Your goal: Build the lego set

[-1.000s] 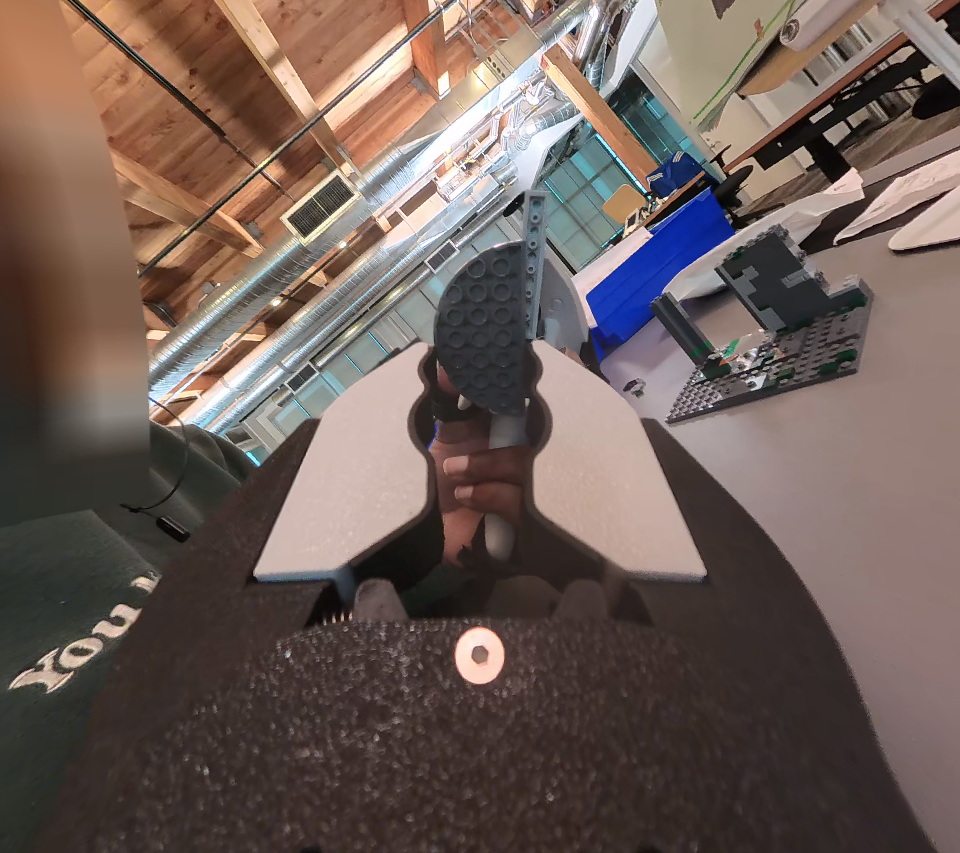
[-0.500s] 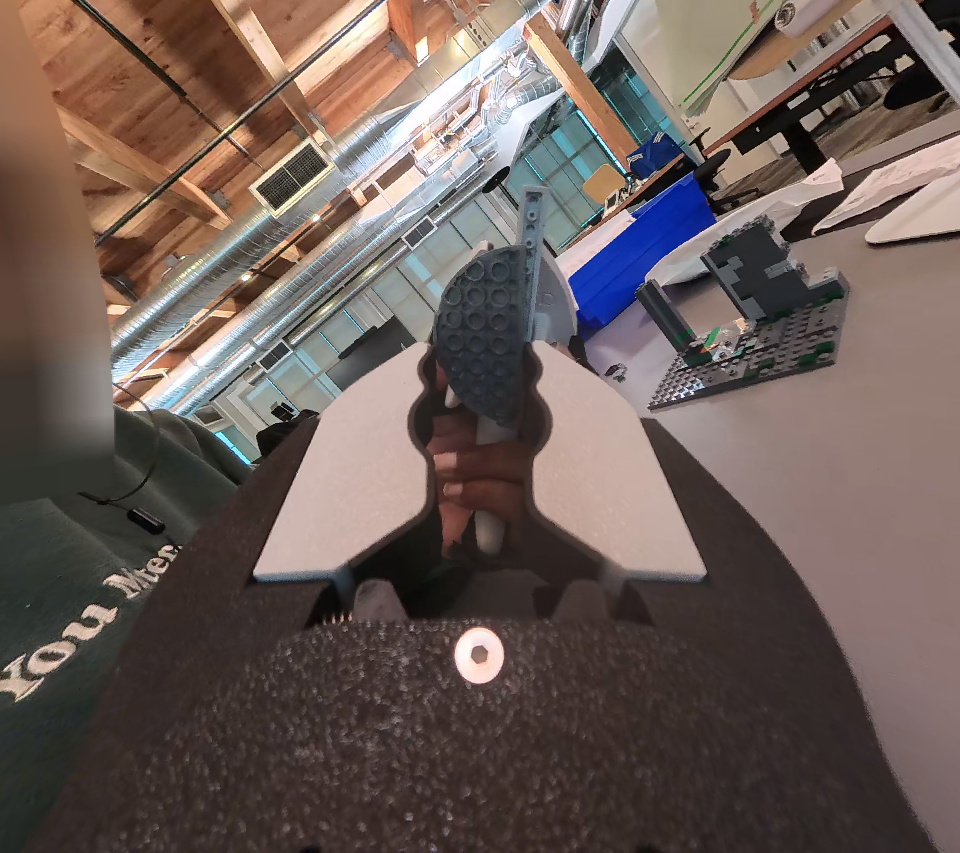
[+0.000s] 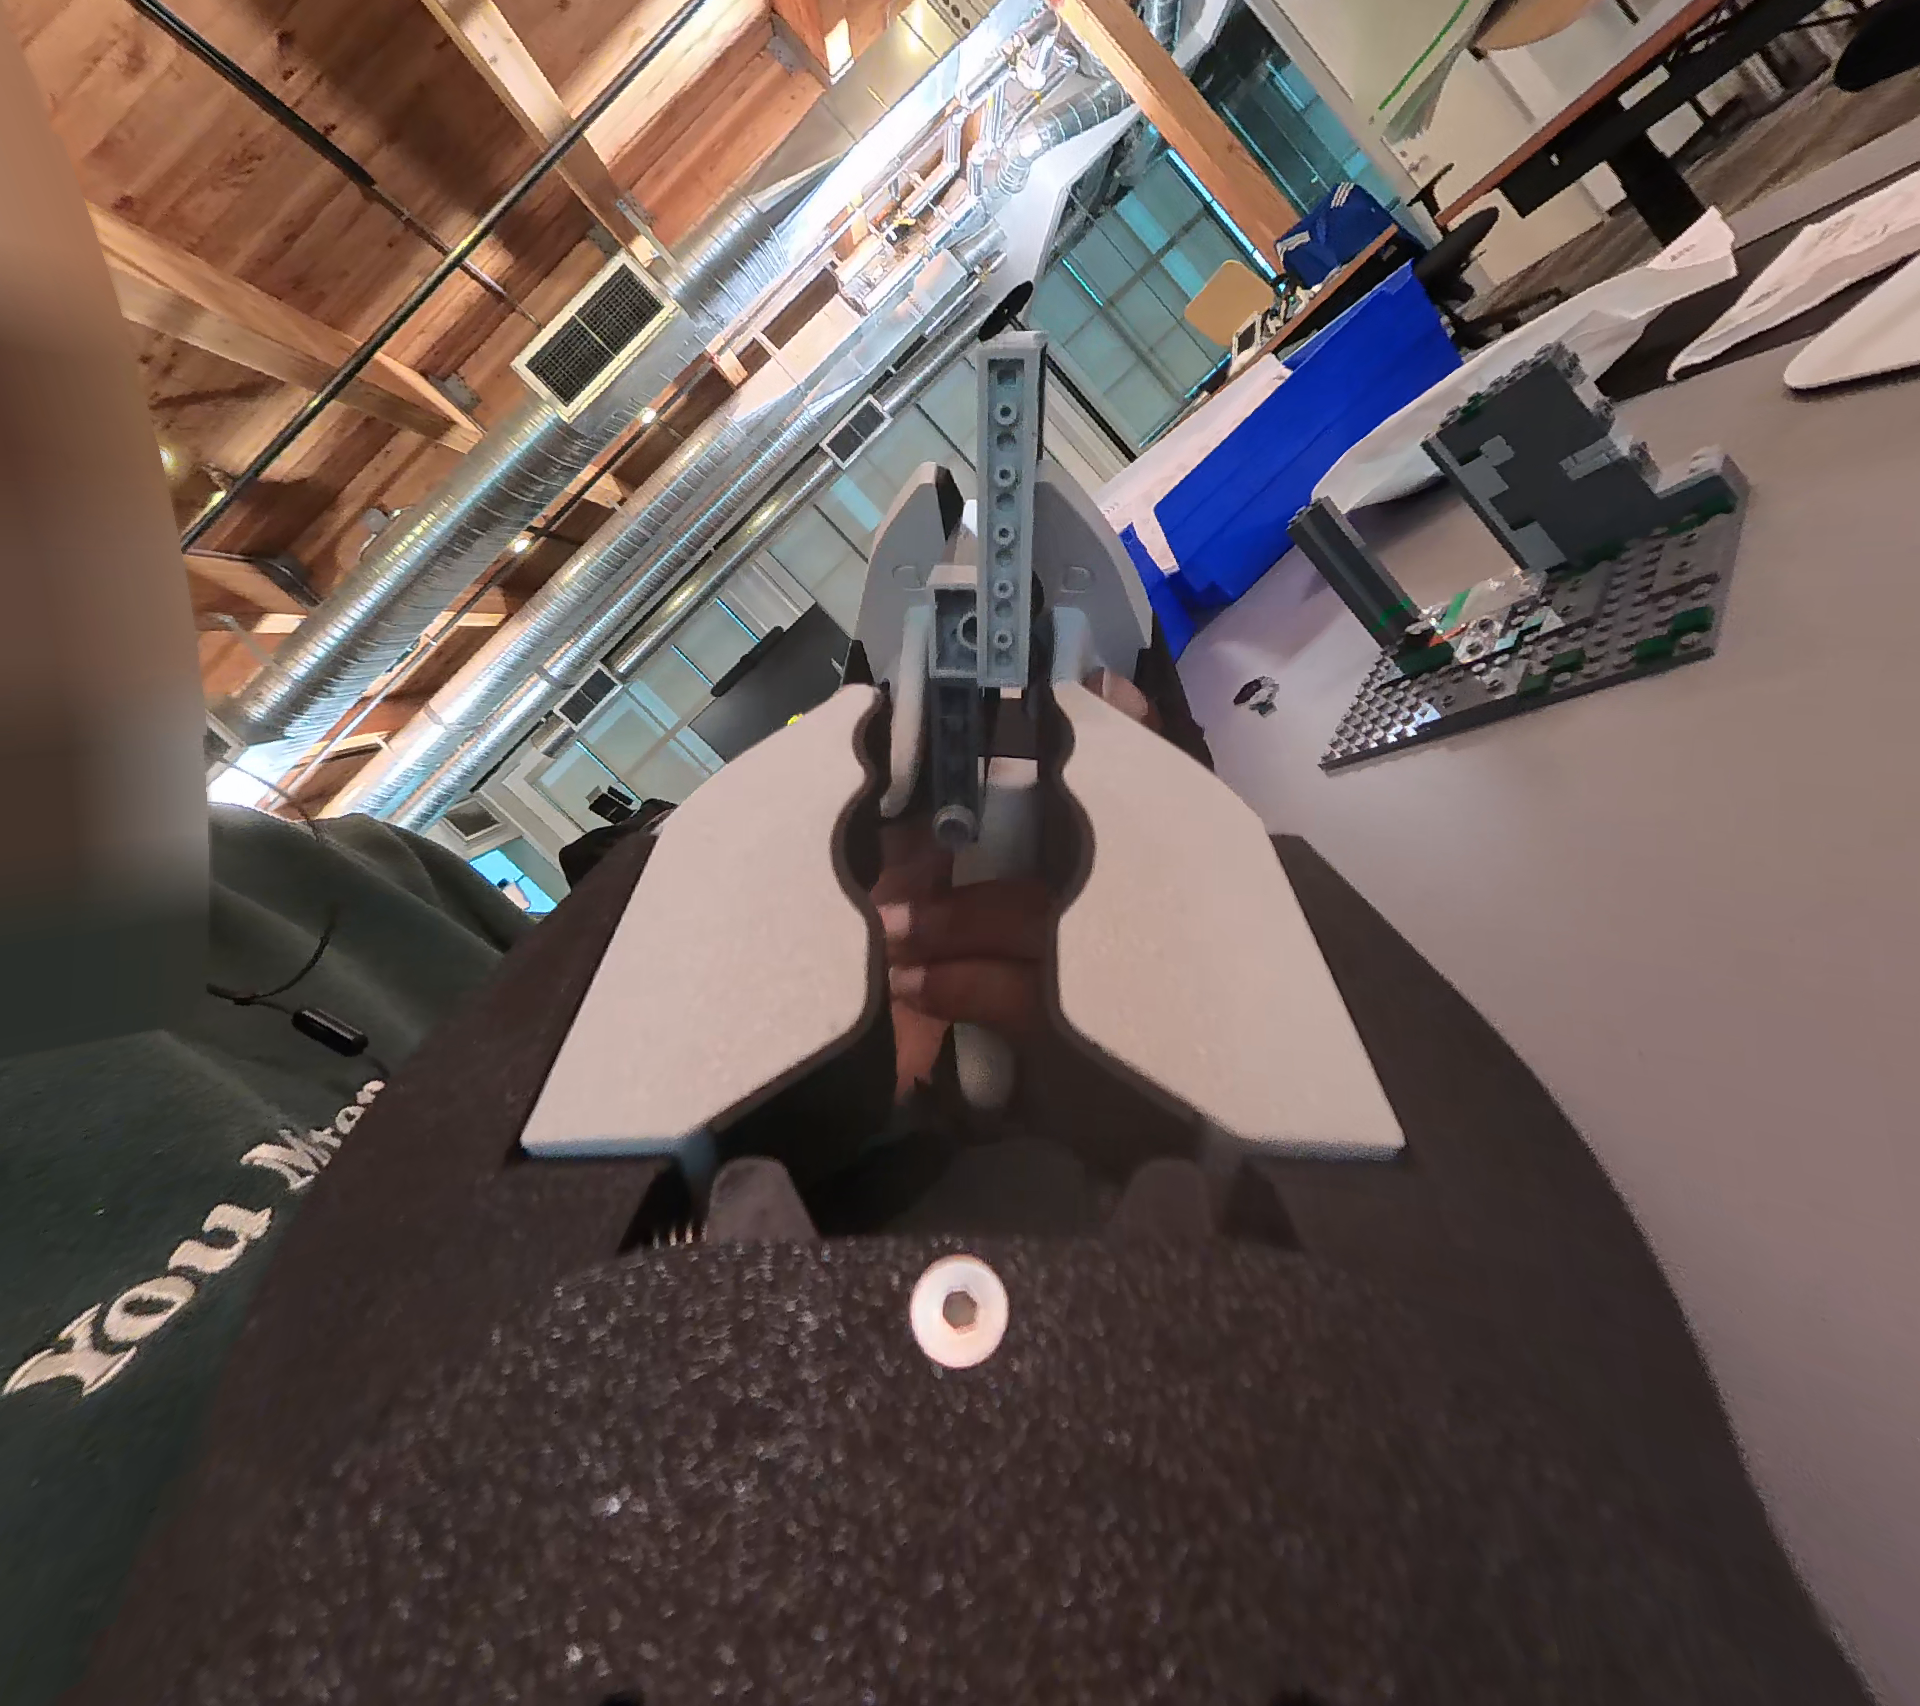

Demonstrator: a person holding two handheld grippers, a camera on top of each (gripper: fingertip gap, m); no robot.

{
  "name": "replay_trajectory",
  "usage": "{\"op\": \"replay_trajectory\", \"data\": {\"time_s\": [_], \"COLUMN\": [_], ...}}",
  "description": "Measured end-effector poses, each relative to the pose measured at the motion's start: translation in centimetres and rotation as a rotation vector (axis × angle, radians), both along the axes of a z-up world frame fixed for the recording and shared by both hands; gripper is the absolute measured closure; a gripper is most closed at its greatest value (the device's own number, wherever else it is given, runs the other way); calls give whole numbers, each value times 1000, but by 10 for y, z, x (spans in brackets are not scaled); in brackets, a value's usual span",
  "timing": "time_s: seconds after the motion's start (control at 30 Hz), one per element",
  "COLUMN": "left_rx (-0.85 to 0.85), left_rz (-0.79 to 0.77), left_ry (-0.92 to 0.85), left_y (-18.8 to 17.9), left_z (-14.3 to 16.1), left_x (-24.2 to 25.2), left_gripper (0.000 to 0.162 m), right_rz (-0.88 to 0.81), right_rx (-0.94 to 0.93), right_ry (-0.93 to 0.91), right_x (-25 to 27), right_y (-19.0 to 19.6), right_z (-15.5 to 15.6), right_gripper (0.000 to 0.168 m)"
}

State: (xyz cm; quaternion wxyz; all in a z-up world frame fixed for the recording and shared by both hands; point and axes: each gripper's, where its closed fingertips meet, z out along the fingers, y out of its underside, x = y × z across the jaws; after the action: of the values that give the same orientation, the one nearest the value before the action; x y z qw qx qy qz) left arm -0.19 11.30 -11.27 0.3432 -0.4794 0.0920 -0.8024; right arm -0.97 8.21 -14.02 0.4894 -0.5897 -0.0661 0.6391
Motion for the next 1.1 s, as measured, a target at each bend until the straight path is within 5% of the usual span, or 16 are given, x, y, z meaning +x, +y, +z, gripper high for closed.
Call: {"op": "replay_trajectory", "data": {"time_s": [0.3, 0.57, 0.8, 1.1], "left_rx": [33, 65, 130, 196], "left_rz": [99, 109, 124, 102], "left_ry": [20, 50, 117, 134], "left_y": [24, 23, 21, 8], "left_z": [3, 2, -3, 3], "left_x": [-19, -19, -14, -8], "left_gripper": [149, 148, 148, 148], "right_rz": [13, 229, 391, 313], "right_rx": [89, 295, 110, -120], "right_ry": [-179, -799, -1087, -1387], "right_x": [5, -2, 12, 6], "right_y": [-6, -47, -106, -186], "right_z": [-1, -41, -88, -131], "right_gripper": [138, 132, 125, 115]}}
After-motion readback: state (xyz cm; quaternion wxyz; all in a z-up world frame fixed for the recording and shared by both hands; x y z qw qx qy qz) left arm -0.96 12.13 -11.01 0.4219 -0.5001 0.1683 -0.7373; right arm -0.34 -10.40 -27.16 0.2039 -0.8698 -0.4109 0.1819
